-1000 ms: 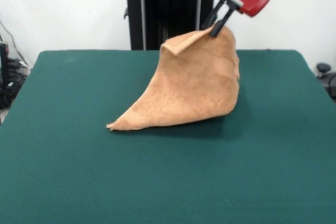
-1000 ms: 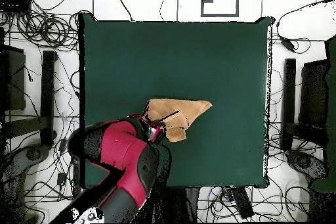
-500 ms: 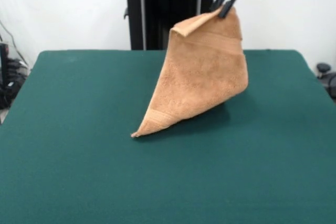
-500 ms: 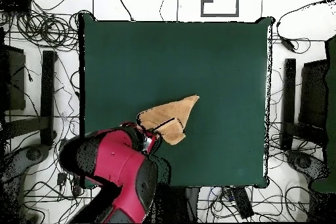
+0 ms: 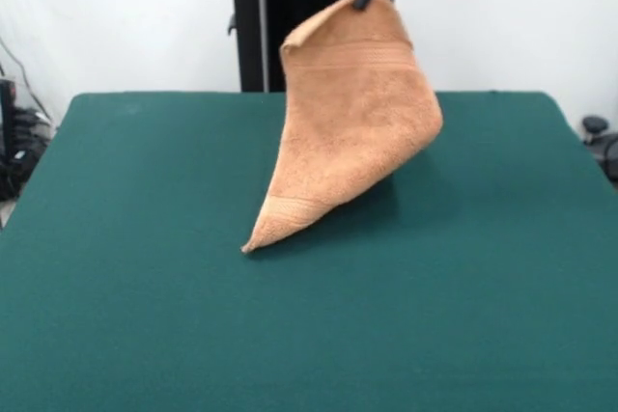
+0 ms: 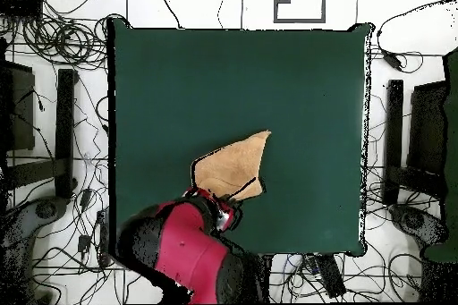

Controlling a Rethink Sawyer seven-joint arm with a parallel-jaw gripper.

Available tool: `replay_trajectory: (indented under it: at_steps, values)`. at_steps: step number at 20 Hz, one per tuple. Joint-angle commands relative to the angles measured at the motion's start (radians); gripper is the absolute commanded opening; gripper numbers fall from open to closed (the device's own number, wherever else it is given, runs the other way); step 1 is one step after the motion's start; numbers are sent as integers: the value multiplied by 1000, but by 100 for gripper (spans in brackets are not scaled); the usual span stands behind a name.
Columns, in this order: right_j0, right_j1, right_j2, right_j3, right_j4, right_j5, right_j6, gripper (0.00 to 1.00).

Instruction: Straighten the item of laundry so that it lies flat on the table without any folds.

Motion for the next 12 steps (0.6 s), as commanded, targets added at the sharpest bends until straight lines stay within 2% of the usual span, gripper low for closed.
replay_trajectory:
  at_steps: [1,5,12]
  values:
    - [-81,-57,167,197,-104,-123,69,0]
    - [-128,-112,176,255,-158,-150,59,0]
    - [-105,-109,124,296,-210,-142,134,0]
